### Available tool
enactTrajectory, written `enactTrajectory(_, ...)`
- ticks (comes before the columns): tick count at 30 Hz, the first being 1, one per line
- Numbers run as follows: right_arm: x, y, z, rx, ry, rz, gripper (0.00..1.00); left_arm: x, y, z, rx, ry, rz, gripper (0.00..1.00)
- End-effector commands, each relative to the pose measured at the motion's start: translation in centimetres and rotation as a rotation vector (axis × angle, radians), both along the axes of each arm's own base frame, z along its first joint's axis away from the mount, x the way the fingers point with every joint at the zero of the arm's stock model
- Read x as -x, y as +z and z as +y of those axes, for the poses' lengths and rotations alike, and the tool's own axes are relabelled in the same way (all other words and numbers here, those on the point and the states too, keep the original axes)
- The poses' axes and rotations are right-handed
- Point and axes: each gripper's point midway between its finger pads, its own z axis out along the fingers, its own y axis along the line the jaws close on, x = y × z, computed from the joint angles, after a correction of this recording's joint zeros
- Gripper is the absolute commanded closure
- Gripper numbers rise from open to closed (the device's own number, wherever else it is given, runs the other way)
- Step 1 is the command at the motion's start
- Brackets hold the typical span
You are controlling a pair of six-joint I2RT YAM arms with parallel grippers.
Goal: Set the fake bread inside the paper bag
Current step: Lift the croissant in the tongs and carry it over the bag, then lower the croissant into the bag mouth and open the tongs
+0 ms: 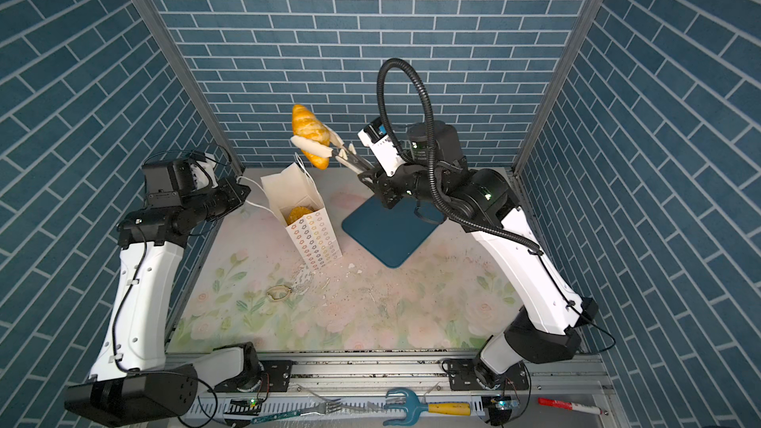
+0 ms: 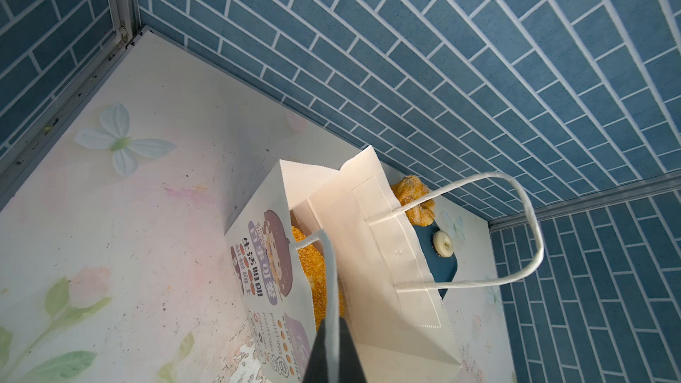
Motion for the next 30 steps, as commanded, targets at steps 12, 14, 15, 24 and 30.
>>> enactTrajectory(12, -2.4, -8.4, 6.6, 0.244, -0.023, 0.050, 0.72, 0.4, 0.7, -0.5, 0.010, -0.019, -0.028, 1.00)
enactTrajectory(14, -2.8, -9.4, 6.8, 0.273, -0.033, 0.058, 0.72, 0.4, 0.7, -0.6, 0.011, -0.021, -0.028, 1.00)
enactTrajectory(15, -2.9, -9.9, 6.8, 0.287, -0.037, 0.062, 0.71, 0.5, 0.7, -0.6, 0.010, -0.024, -0.028, 1.00)
enactTrajectory(24, -2.5, -12.6, 7.1, 0.373, -0.020, 0.113, 0.68, 0.6, 0.4, -0.8, 0.018, -0.031, -0.028, 1.00)
enactTrajectory(30, -2.3, -13.1, 6.8, 0.405, -0.030, 0.117, 0.61, 0.5, 0.4, -0.8, 0.017, -0.036, -0.029, 1.00)
